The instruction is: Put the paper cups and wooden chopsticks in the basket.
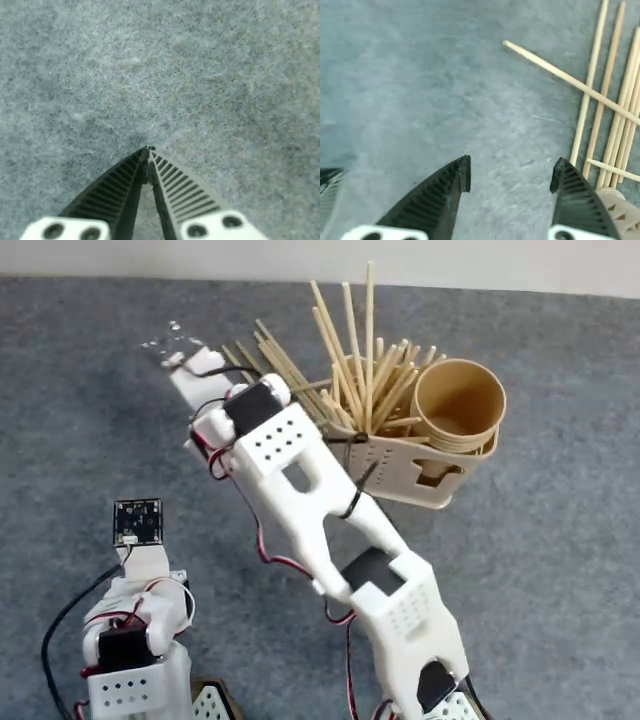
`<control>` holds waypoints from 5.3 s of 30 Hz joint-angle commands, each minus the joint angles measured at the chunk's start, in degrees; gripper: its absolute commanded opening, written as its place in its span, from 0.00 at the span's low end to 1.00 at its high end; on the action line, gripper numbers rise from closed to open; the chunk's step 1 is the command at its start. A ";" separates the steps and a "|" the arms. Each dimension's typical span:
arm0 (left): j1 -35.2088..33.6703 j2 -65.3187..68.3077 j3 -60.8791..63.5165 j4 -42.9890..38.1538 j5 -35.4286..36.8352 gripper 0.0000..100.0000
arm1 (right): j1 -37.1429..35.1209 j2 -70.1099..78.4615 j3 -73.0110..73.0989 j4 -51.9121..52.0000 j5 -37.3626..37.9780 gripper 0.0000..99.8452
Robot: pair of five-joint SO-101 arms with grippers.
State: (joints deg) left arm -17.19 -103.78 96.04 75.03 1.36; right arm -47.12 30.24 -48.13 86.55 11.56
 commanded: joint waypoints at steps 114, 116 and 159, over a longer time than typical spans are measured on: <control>22.55 152.48 -125.58 -55.38 9.67 0.19 | 52.53 -134.99 123.56 -32.40 -14.77 0.07; 22.55 156.44 -129.63 -56.18 9.41 0.15 | 52.53 -134.99 123.56 -32.40 -15.12 0.07; 20.53 185.63 -191.08 25.76 -15.56 0.11 | 52.44 -134.99 123.56 -30.02 -15.21 0.07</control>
State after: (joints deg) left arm 5.05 82.77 -94.99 97.71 -13.67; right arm 4.84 -104.53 75.91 56.31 -3.03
